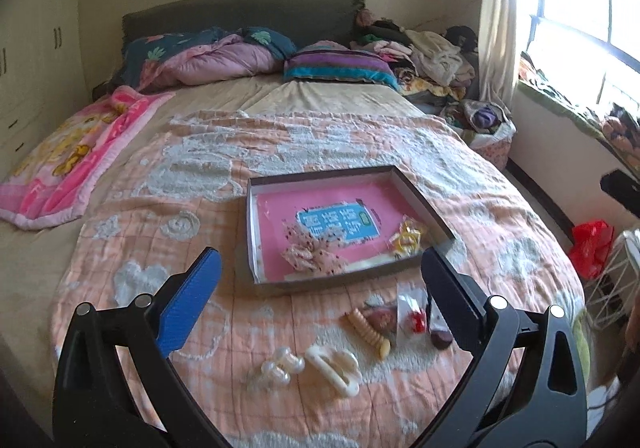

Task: Organize jewelry
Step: 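Withdraw both open tools from the tray back toward the loose jewelry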

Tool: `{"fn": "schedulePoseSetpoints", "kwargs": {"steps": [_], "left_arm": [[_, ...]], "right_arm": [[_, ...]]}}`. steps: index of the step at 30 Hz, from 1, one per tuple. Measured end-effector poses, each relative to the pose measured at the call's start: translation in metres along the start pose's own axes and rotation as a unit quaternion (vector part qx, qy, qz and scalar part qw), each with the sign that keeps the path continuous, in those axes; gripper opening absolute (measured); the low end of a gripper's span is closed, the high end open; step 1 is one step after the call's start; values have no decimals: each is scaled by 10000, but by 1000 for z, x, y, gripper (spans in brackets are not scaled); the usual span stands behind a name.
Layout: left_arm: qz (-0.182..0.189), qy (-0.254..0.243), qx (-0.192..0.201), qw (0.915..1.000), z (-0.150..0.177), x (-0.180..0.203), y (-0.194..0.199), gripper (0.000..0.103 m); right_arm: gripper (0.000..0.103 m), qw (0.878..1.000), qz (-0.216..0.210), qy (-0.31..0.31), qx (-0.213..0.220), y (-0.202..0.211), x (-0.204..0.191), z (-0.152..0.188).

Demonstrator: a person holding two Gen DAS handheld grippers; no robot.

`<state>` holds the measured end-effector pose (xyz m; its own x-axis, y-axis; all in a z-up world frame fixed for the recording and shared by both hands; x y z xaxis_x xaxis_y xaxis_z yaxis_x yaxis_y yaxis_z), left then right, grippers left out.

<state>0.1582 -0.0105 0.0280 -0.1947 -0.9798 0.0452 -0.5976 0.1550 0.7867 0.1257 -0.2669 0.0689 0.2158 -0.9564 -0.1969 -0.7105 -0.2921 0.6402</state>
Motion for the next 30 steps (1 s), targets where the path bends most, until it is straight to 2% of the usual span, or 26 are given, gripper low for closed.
{"fn": "schedulePoseSetpoints", "kwargs": {"steps": [9, 19, 30], "left_arm": [[-30, -179, -124, 9998, 32, 8, 6, 94], [16, -112, -266, 9996, 53, 6, 2, 94], [132, -318, -671, 9972, 83, 18, -25, 94]], "right_arm": [[91, 9997, 25, 153, -169, 4, -8, 24], [91, 9990, 25, 249, -374, -4, -12, 43], [91, 9945, -109, 524, -900, -40, -26, 69]]}}
Point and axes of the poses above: each gripper's, at about its wrist camera, not at the fingertips, and y roughly against the way its jaws point, x to its right, z to its underside, the point moved 5 cm from there along -y, roughly the way its jaws point, and after that the axes turned 15 degrees about -x, right-handed, at the moved point
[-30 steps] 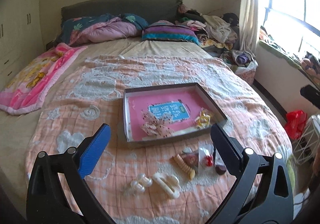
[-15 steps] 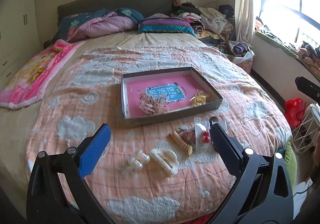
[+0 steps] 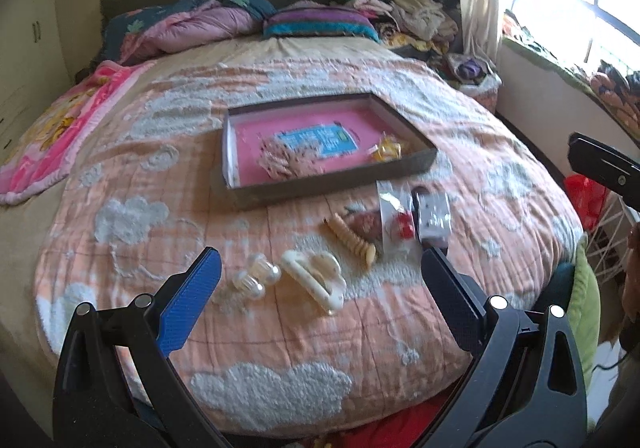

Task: Organize jewelry
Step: 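Withdraw both open tools from the tray back toward the loose jewelry, then grasp the clear bag of red beads with the right tool while the left tool grasps the white claw clip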

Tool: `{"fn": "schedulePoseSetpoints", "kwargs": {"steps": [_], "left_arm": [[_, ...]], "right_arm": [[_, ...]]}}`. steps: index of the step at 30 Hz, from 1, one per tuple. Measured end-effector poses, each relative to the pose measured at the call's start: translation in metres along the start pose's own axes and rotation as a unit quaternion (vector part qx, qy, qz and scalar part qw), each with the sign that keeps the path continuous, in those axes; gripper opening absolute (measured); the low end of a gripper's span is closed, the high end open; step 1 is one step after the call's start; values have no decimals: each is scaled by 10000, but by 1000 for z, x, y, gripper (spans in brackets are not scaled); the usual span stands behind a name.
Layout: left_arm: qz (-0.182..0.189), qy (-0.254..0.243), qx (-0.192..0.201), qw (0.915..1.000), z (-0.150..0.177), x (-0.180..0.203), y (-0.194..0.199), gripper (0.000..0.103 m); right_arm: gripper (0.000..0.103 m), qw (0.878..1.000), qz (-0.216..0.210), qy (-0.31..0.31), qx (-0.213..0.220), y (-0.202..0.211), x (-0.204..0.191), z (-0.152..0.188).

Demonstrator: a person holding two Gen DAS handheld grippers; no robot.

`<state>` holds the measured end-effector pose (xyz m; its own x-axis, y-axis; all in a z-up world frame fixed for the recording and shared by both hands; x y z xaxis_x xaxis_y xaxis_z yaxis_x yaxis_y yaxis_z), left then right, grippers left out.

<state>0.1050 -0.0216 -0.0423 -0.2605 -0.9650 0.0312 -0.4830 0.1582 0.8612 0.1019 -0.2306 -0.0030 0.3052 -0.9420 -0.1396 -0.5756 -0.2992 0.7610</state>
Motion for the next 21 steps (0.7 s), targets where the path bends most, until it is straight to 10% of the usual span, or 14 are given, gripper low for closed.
{"fn": "schedulePoseSetpoints", "kwargs": {"steps": [21], "left_arm": [[480, 25, -737, 9961, 29, 6, -77, 93]], "right_arm": [[91, 9950, -542, -12, -835, -81, -1, 11]]}}
Point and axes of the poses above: each gripper's, at about its wrist camera, not at the fingertips, and y roughly against the way its jaws point, x to its right, z to its underside, the point moved 5 cm from there along -y, roughly the way its jaws point, and after that the axes turned 15 degrees about -x, right-handed, at the moved point
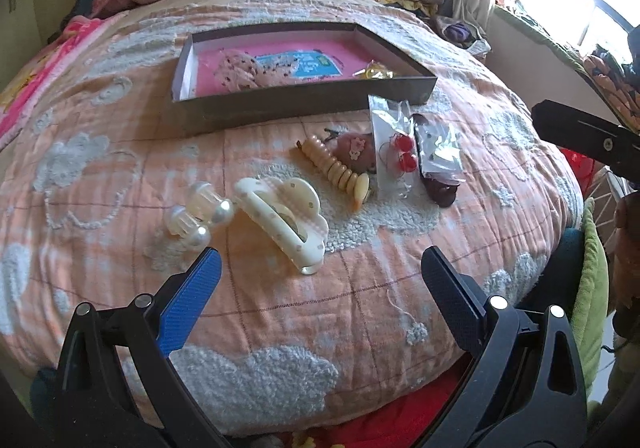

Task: Organize jewelry
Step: 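Grasp the clear bag of red beads with the right tool while the left tool grasps the white claw clip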

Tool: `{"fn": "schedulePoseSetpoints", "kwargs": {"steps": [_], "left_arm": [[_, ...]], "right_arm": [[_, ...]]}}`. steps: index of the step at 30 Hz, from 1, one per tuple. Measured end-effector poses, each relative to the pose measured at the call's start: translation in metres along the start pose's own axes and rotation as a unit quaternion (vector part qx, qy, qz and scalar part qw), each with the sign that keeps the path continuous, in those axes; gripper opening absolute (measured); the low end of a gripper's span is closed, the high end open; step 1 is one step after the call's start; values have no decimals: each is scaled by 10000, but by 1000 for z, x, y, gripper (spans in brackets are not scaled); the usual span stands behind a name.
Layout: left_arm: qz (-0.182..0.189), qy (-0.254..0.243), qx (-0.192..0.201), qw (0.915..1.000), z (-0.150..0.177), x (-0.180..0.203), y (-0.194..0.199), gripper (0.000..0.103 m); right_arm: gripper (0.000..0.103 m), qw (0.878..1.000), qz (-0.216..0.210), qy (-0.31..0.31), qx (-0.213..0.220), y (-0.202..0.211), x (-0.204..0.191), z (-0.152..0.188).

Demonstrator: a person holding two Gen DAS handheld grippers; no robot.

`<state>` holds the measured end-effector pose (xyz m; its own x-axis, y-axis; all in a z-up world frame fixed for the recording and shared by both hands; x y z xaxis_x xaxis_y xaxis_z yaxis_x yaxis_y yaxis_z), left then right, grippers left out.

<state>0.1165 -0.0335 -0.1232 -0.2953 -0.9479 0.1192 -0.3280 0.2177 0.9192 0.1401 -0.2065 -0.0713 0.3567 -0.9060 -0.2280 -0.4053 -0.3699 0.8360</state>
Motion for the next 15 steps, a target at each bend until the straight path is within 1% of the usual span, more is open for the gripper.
{"fn": "schedulePoseSetpoints", "kwargs": {"steps": [5, 7, 9, 13, 15], "left_arm": [[-4, 112, -6, 9999, -5, -6, -10, 93], [-7, 147, -14, 9999, -7, -8, -15, 93], [-21, 158, -26, 9999, -9, -10, -18, 91], [10, 177, -91, 9998, -11, -11, -25, 85], [42, 174, -117, 9998, -13, -11, -29, 83]], "right_arm": [[91, 9993, -265, 3, -254, -28, -1, -11], [88, 9984, -394, -66, -399, -42, 0, -16], [81, 9971, -517, -129, -539, -56, 1, -21], [72, 9945, -607, -277, -801, -82, 4, -27], [65, 9925, -663, -402, -945, -95, 7, -28]]}}
Point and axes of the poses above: each gripper's, at about its wrist camera, not at the fingertips, and y roughly against the way its jaws point, x to its right, z to its underside, the point moved 5 cm from there along -y, roughly the way its jaws point, and after that the axes turned 15 degrees about -x, right-handed, at the moved point
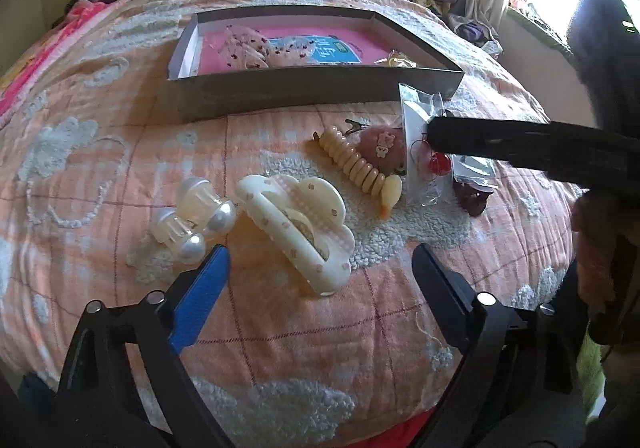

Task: Organize jewelry
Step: 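Grasp the clear bag of red beads with the right tool while the left tool grasps the white claw clip, then lift and carry the claw clip and red-bead bag over the tray with both tools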

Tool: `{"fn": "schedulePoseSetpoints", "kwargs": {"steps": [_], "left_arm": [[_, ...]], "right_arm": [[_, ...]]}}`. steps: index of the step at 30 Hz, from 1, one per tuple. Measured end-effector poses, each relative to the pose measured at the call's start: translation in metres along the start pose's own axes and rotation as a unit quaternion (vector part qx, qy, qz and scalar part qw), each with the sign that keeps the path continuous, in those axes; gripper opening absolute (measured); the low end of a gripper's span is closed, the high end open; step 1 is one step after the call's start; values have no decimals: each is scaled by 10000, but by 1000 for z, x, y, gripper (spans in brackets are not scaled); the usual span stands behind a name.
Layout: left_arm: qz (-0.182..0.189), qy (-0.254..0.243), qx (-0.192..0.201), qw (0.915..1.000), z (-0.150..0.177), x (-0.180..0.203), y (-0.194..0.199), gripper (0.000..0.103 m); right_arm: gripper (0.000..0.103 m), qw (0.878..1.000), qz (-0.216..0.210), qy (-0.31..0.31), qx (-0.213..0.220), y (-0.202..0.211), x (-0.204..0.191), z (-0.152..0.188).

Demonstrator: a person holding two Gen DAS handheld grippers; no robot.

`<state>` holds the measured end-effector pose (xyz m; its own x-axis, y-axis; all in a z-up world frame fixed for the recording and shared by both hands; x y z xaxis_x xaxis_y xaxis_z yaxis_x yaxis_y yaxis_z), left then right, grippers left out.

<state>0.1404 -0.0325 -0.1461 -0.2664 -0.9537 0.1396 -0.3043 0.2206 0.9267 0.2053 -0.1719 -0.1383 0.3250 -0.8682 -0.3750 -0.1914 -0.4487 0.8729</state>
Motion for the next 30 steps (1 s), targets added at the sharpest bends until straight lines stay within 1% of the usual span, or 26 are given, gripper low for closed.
{"fn": "schedulePoseSetpoints", "kwargs": {"steps": [2, 4, 6, 8, 9, 11, 13, 17, 18, 19, 24, 30], "left_arm": [[42, -22, -17, 10000, -2, 1, -2, 81], [68, -32, -20, 10000, -5, 1, -5, 80], [96, -16, -72, 9999, -8, 2, -11, 79], [48, -9, -158, 9999, -12, 3, -17, 76], [-3, -2, -179, 9998, -14, 3, -19, 73], [-15, 16, -153, 9999, -16, 5, -20, 70], [-24, 28, -149, 9999, -19, 6, -20, 59], [-26, -20, -179, 9998, -25, 9, -21, 50], [-31, -39, -181, 9998, -26, 10, -21, 39], [-51, -72, -191, 9998, -27, 12, -22, 30], [-68, -175, -200, 9996, -30, 21, -21, 30], [-82, -313, -95, 9994, -29, 32, -10, 30]], "right_arm": [[62, 9998, -58, -132, -104, -10, 3, -2], [57, 9997, -37, -171, -144, -15, 5, -4], [39, 9995, 21, -246, -191, -20, 8, -3], [38, 9992, -72, -387, -100, -18, 12, -1], [38, 9991, -111, -414, -21, -15, 12, 1], [38, 9990, -118, -422, 106, -6, 14, 5], [38, 9985, -157, -433, 299, 9, 16, 7], [38, 9969, -60, -389, 685, 43, 20, 13], [38, 9962, 2, -366, 795, 55, 22, 18], [38, 9958, 28, -359, 843, 60, 23, 19], [38, 9931, 240, -414, 1073, 86, 30, 33], [38, 9911, 262, -442, 1224, 100, 34, 42]]}}
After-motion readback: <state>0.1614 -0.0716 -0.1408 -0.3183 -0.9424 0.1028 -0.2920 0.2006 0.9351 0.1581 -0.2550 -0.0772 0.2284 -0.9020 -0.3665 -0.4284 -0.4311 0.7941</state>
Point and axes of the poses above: each gripper's, at about its wrist camera, not at the fingertips, and y roughly against the way its jaws point, x to its right, z to its underside, the point moved 5 cm from there along -y, roughly the way its jaws point, and after that the axes turned 15 degrees about -x, right-handed, at the moved point
